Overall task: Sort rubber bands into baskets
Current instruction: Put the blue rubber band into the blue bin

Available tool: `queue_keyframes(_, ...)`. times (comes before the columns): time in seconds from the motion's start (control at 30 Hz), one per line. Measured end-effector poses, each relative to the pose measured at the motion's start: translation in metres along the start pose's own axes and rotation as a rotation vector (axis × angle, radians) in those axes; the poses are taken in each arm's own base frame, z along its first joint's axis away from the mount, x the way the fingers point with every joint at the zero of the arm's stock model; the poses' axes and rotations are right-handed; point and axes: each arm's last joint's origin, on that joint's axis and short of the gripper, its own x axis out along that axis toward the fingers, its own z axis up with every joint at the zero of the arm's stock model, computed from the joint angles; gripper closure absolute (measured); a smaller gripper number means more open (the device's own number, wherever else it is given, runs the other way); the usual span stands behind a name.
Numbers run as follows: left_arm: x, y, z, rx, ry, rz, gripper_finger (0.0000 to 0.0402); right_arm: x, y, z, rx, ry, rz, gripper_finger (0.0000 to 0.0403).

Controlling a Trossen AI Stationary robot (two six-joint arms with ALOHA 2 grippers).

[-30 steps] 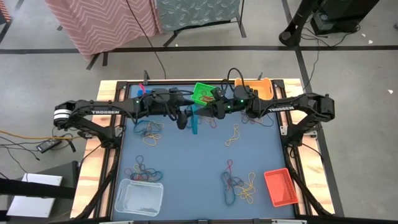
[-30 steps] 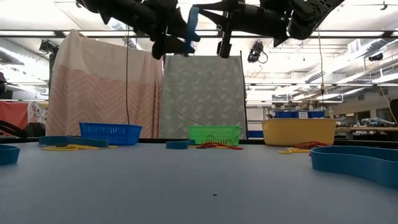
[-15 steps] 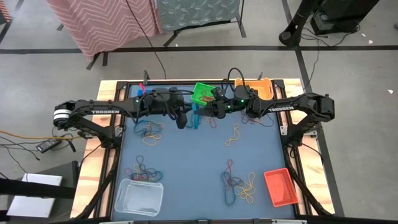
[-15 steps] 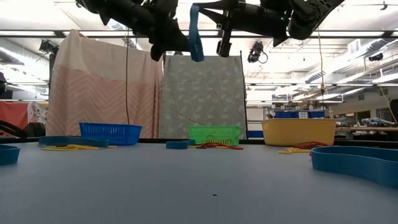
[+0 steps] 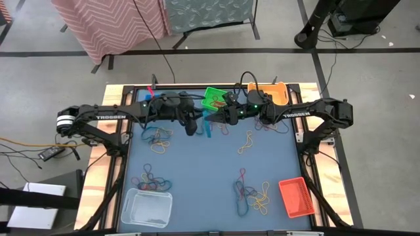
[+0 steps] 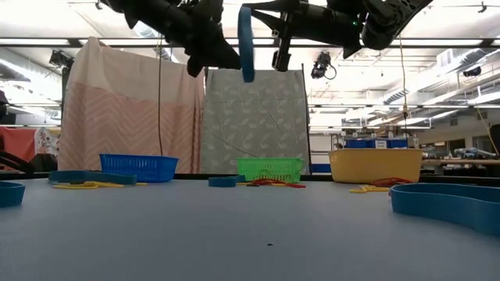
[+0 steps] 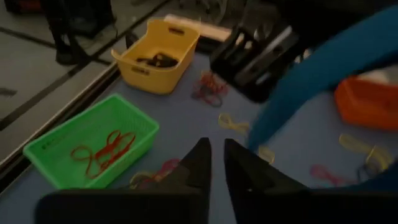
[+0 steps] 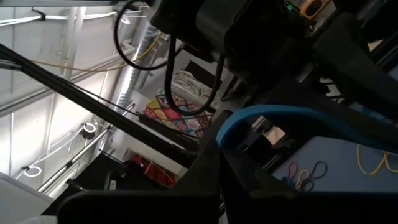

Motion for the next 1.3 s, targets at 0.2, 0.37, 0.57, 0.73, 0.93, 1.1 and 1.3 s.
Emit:
queue_keyframes(0.2,-0.01,0.005,0.013,0.097,0.121,0.079,0.027,0.0,0.0,0.0,0.0,0.0,0.0,0.0394)
queue_keyframes(0.37,-0.015,0.006,0.019,0.108,0.147,0.068,0.0205,0.0,0.0,0.0,0.0,-0.003,-0.002,0.0394)
queue_keyframes(0.57,-0.017,0.005,0.011,0.103,0.243,0.024,0.0143,0.0,0.0,0.0,-0.002,-0.004,-0.002,0.0394)
queue_keyframes(0.73,-0.017,0.004,0.015,0.1,0.204,0.004,0.0114,0.0,0.0,0.0,-0.002,-0.004,-0.002,0.0394)
queue_keyframes(0.93,-0.015,0.002,0.023,0.079,0.114,-0.018,0.0108,0.0,0.0,0.0,-0.001,-0.004,-0.003,0.0394)
queue_keyframes(1.1,-0.014,0.0,0.024,0.058,0.106,-0.083,0.0108,0.0,0.0,0.0,-0.001,-0.005,-0.003,0.0394)
queue_keyframes(1.3,-0.013,-0.001,0.027,0.041,0.082,-0.108,0.0108,0.0,0.0,0.0,-0.003,-0.006,0.001,0.0394)
